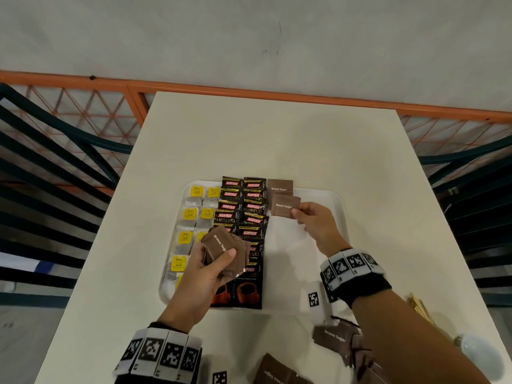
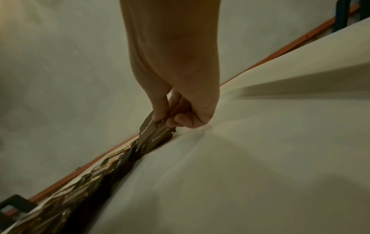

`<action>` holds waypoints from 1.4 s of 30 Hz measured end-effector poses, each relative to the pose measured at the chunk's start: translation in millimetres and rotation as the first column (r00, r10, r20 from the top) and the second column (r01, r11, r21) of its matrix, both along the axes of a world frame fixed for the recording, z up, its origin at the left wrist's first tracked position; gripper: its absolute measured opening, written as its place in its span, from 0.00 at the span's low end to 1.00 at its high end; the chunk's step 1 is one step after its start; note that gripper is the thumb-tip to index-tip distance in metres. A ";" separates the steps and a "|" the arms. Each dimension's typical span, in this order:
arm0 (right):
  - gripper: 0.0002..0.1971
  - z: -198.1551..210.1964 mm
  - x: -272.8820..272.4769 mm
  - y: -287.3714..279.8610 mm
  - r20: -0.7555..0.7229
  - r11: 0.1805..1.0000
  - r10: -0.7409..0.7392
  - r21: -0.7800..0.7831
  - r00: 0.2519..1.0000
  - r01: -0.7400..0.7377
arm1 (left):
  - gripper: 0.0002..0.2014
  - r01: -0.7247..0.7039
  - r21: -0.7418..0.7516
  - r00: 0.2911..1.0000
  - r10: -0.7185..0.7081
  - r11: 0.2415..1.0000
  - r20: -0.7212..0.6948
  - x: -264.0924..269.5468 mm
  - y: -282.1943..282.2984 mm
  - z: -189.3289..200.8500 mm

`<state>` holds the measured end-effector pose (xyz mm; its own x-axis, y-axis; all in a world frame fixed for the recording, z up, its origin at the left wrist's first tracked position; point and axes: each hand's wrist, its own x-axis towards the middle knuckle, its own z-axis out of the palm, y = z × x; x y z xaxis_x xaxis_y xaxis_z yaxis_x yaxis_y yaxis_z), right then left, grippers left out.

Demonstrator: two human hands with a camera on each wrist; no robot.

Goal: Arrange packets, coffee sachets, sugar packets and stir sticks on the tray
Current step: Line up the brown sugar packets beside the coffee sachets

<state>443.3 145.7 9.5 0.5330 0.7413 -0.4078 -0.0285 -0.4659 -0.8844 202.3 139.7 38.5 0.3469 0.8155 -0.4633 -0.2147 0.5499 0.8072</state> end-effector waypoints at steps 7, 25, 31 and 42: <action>0.05 -14.9 1.1 13.5 0.124 0.998 0.045 -0.052 0.991 -0.038 | 0.14 -0.005 0.002 1.000 0.005 1.000 -0.015 2.4 1.3 -0.4; 0.07 5.2 -28.5 -1.9 0.266 0.999 0.041 -0.015 0.963 -0.038 | 0.17 0.009 0.025 1.000 -0.009 1.000 0.004 1.0 0.7 5.3; 0.12 44.8 -75.4 -35.6 0.016 0.882 0.466 0.068 0.885 -0.466 | 0.20 0.115 0.056 0.993 -0.114 0.992 -0.017 2.5 -4.1 9.3; 0.13 51.5 -85.4 -49.1 -0.134 0.911 0.401 0.167 0.906 -0.378 | 0.17 0.214 0.077 0.977 -0.213 0.974 -0.018 1.4 -9.5 17.6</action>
